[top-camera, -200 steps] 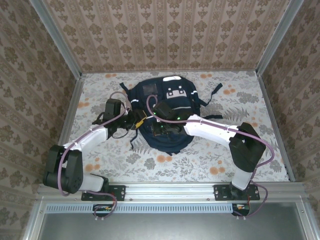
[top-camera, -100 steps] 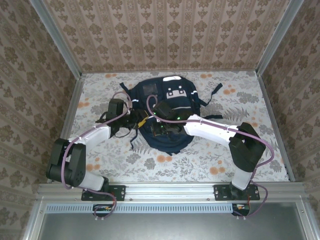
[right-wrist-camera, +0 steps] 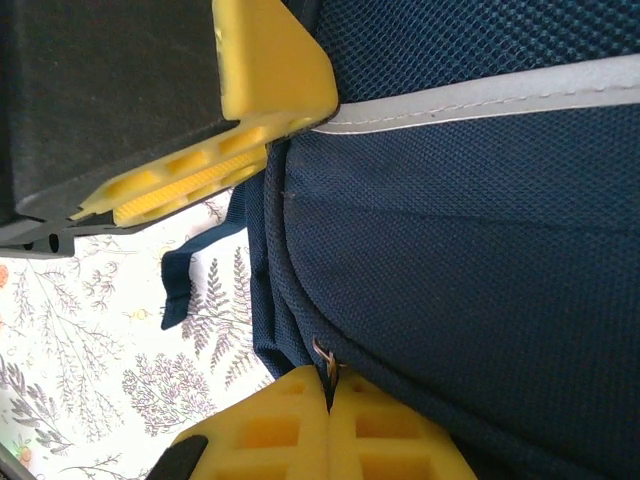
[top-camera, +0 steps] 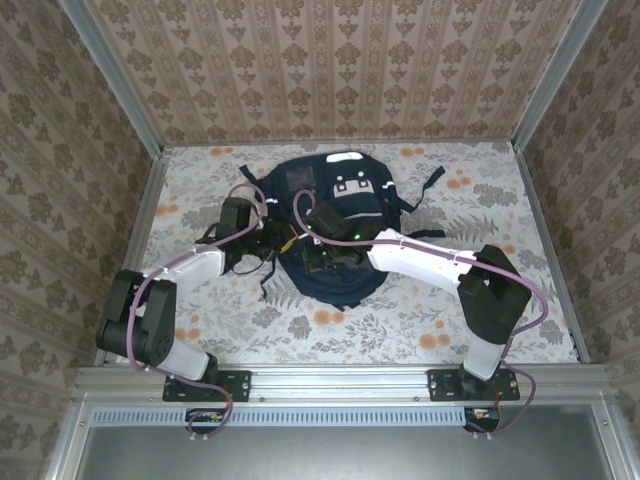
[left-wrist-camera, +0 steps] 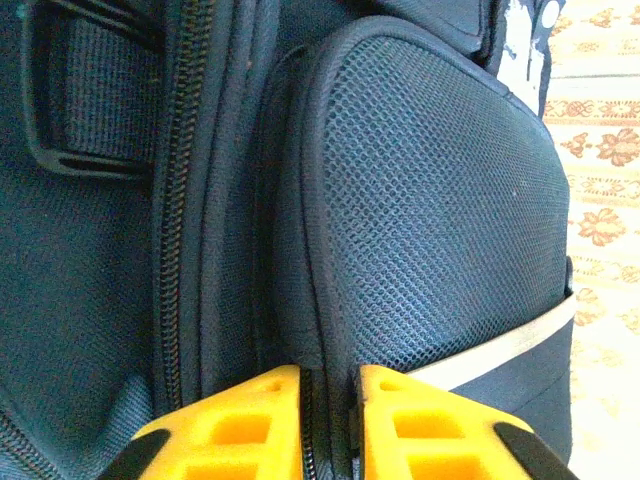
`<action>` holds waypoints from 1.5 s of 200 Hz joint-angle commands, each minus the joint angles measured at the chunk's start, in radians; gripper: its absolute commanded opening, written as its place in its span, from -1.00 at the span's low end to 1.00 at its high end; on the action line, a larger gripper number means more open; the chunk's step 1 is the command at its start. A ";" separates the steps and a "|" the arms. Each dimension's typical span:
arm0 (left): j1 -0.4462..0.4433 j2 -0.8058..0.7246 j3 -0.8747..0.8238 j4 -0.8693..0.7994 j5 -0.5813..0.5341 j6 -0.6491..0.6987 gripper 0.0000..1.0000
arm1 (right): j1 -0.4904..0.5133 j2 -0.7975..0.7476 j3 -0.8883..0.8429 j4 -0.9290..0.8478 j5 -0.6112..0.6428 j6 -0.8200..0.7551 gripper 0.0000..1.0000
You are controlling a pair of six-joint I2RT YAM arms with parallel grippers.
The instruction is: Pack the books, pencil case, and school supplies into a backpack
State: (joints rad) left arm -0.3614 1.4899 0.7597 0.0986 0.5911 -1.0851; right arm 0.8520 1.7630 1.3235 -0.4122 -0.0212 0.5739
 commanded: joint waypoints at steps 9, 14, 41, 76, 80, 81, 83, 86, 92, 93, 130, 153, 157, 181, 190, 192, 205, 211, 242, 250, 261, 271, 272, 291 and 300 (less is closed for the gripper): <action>0.000 0.001 0.035 -0.009 -0.012 0.029 -0.90 | 0.001 -0.031 0.039 -0.093 0.116 0.015 -1.00; 0.007 -0.002 0.033 -0.019 -0.018 0.038 -0.93 | -0.002 -0.043 0.028 -0.104 0.139 0.018 -1.00; 0.068 -0.019 0.019 -0.041 -0.006 0.074 -1.00 | -0.036 -0.120 -0.075 -0.120 0.214 0.009 -1.00; 0.109 -0.018 0.055 -0.109 0.015 0.143 -1.00 | -0.134 -0.226 -0.184 -0.151 0.258 -0.012 -1.00; 0.111 -0.016 0.059 -0.114 0.015 0.147 -1.00 | -0.148 -0.237 -0.191 -0.151 0.259 -0.012 -1.00; 0.113 -0.017 0.060 -0.114 0.015 0.148 -1.00 | -0.151 -0.240 -0.193 -0.151 0.260 -0.012 -1.00; 0.114 -0.016 0.061 -0.115 0.015 0.149 -1.00 | -0.159 -0.244 -0.196 -0.150 0.260 -0.012 -1.00; 0.116 -0.013 0.063 -0.116 0.015 0.152 -1.00 | -0.167 -0.251 -0.201 -0.149 0.260 -0.012 -1.00; 0.122 -0.012 0.067 -0.117 0.013 0.155 -1.00 | -0.183 -0.261 -0.207 -0.150 0.263 -0.012 -1.00; 0.123 -0.011 0.067 -0.117 0.013 0.155 -1.00 | -0.185 -0.263 -0.208 -0.150 0.264 -0.012 -1.00; 0.150 -0.019 0.083 -0.144 0.004 0.172 -1.00 | -0.206 -0.258 -0.166 -0.156 0.234 -0.023 -1.00; 0.149 -0.064 0.077 -0.196 -0.017 0.182 -0.82 | -0.147 -0.214 -0.119 -0.131 0.164 -0.050 -1.00; 0.150 -0.074 0.072 -0.205 -0.022 0.182 -0.72 | -0.132 -0.201 -0.104 -0.130 0.157 -0.058 -1.00; 0.150 -0.158 0.027 -0.250 -0.044 0.160 -0.23 | -0.058 -0.124 -0.007 -0.091 0.103 -0.086 -1.00; 0.147 -0.195 0.000 -0.256 -0.050 0.141 -0.12 | -0.043 -0.097 0.022 -0.074 0.065 -0.086 -1.00; 0.146 -0.201 -0.006 -0.257 -0.050 0.136 -0.10 | -0.040 -0.093 0.030 -0.071 0.057 -0.086 -1.00; 0.131 -0.251 -0.046 -0.258 -0.061 0.100 0.00 | -0.027 -0.065 0.068 -0.046 0.007 -0.086 -1.00; 0.124 -0.269 -0.063 -0.256 -0.066 0.083 0.03 | -0.022 -0.056 0.083 -0.036 -0.008 -0.085 -1.00; 0.072 -0.318 -0.121 -0.191 -0.066 0.005 0.07 | -0.014 -0.028 0.119 -0.010 -0.067 -0.075 -1.00; 0.066 -0.317 -0.124 -0.170 -0.065 -0.012 0.07 | -0.014 -0.028 0.117 -0.009 -0.072 -0.075 -1.00; 0.060 -0.307 -0.125 -0.138 -0.058 -0.030 0.07 | -0.014 -0.030 0.110 -0.010 -0.074 -0.075 -1.00; 0.054 -0.290 -0.119 -0.114 -0.054 -0.045 0.07 | -0.014 -0.034 0.103 -0.010 -0.079 -0.075 -1.00; 0.054 -0.289 -0.119 -0.111 -0.054 -0.044 0.07 | -0.014 -0.033 0.102 -0.010 -0.079 -0.075 -1.00; 0.038 -0.253 -0.099 -0.074 -0.049 -0.060 0.06 | -0.013 -0.045 0.077 0.000 -0.090 -0.069 -1.00; 0.031 -0.235 -0.090 -0.075 -0.063 -0.063 0.05 | -0.014 -0.050 0.066 0.006 -0.094 -0.066 -1.00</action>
State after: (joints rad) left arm -0.3099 1.2125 0.6449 -0.0292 0.5343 -1.1019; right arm 0.8356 1.7363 1.3903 -0.4751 -0.0624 0.5110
